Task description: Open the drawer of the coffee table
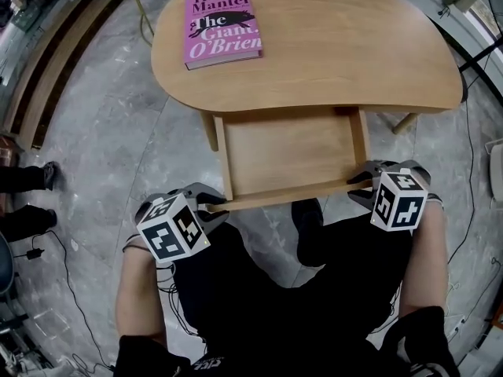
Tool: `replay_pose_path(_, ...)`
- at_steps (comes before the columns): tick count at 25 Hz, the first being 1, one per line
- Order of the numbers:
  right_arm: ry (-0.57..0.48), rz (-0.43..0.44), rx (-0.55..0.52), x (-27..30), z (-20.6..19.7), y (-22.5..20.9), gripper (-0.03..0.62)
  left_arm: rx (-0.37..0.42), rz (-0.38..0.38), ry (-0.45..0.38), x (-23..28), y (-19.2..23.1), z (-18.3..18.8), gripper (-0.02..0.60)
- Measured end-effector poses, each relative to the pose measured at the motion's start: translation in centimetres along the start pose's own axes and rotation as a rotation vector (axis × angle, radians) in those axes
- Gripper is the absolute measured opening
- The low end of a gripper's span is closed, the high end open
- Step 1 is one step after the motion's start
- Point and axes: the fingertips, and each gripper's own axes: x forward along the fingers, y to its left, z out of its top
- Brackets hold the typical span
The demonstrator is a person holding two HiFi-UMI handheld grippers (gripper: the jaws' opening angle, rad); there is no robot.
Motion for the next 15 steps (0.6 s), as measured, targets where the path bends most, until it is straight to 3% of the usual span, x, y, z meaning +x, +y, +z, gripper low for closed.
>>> replay_pose_path(4,-0.004,0.001,-0.023,0.1,0.4,0.0,0.077,-0.009,0.004,-0.002,-0.4,0.5,-0.3,0.092)
replay_pose_path(11,-0.049,0.009,0.026,-0.1,0.6,-0.3,0.086,-0.021,0.006,-0.016,-0.7,0.8,-0.4,0.097)
replay_pose_path(15,-0.066,0.022,0.039,-0.9,0.6,-0.6,0.126,-0.015,0.033,-0.069,-2.0,1.5,0.5,0.154)
